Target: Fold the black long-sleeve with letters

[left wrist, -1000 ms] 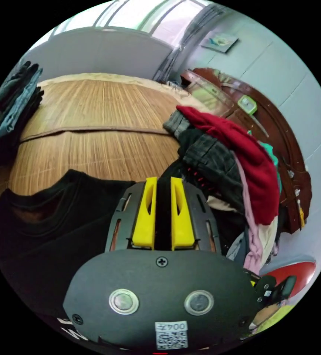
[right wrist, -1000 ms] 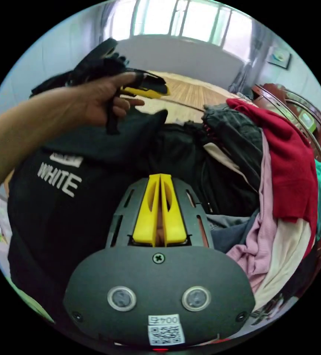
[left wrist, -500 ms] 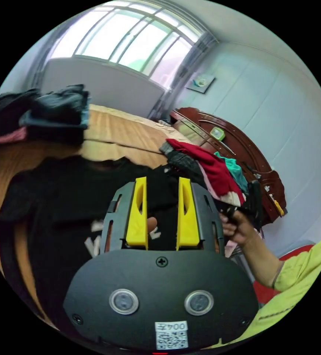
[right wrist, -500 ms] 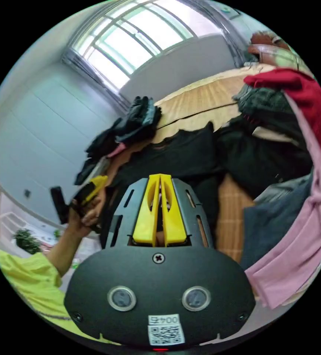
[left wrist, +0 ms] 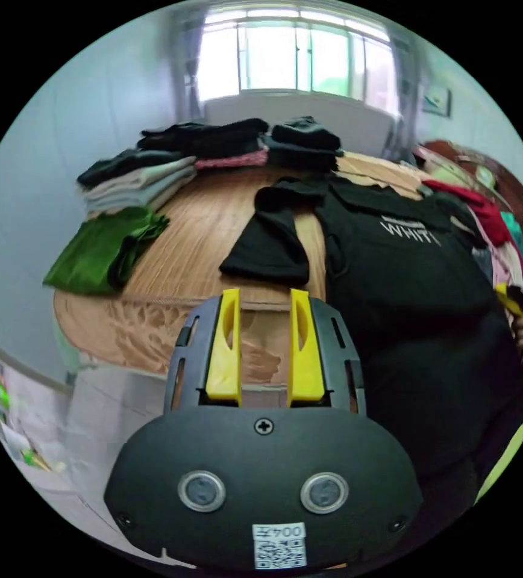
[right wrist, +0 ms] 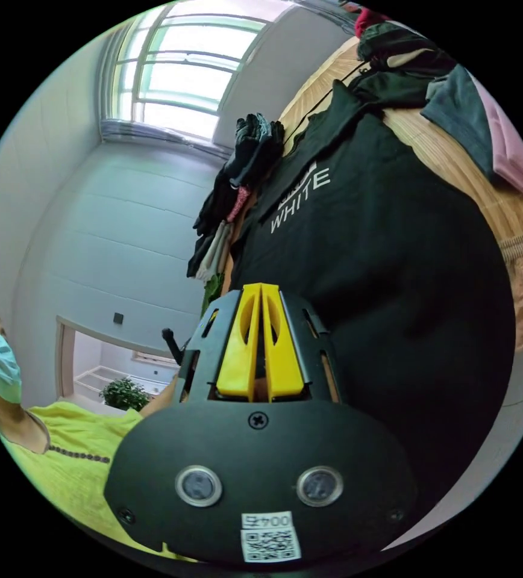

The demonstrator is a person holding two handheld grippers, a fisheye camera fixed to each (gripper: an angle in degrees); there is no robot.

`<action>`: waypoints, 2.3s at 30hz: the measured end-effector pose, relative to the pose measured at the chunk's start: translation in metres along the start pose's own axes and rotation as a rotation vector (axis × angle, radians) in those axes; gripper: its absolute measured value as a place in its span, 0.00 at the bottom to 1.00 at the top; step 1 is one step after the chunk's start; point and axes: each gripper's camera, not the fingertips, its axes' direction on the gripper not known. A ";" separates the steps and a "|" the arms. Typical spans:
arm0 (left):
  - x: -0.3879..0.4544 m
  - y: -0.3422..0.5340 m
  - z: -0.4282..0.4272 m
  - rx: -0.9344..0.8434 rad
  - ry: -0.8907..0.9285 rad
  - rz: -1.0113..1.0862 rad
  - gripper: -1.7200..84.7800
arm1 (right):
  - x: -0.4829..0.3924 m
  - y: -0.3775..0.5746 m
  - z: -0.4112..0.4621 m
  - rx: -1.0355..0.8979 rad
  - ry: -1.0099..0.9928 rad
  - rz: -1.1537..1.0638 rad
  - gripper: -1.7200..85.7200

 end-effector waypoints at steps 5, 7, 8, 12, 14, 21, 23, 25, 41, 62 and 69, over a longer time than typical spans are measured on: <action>0.039 -0.019 0.027 -0.079 0.004 0.275 0.19 | 0.013 0.002 -0.013 0.031 -0.045 0.083 0.01; 0.047 -0.021 0.036 -0.112 0.031 0.333 0.19 | 0.017 0.002 -0.017 0.039 -0.059 0.108 0.01; 0.046 -0.022 0.037 -0.123 0.046 0.327 0.19 | 0.017 0.003 -0.021 0.051 -0.063 0.118 0.01; 0.027 -0.028 0.044 -0.202 0.179 0.139 0.10 | 0.017 0.004 -0.027 0.060 -0.080 0.129 0.01; 0.018 -0.035 0.041 -0.252 0.251 0.058 0.08 | 0.017 0.004 -0.030 0.059 -0.087 0.134 0.01; -0.006 -0.099 -0.053 -0.133 0.163 0.017 0.05 | 0.015 0.002 -0.033 0.052 -0.123 0.145 0.01; -0.008 -0.116 -0.066 -0.120 0.015 0.053 0.04 | 0.014 0.002 -0.032 0.054 -0.135 0.149 0.01; -0.003 -0.135 -0.070 -0.115 -0.146 0.140 0.04 | 0.012 0.002 -0.032 0.053 -0.137 0.148 0.01; 0.184 -0.254 -0.025 0.298 -1.155 0.790 0.04 | 0.005 0.004 -0.036 0.076 -0.228 0.170 0.01; 0.478 -0.314 0.018 0.453 -0.684 1.282 0.15 | 0.010 0.013 -0.053 0.143 -0.376 0.184 0.01; 0.255 -0.330 0.034 0.134 -0.043 0.315 0.09 | 0.003 0.014 -0.046 0.132 -0.353 0.166 0.01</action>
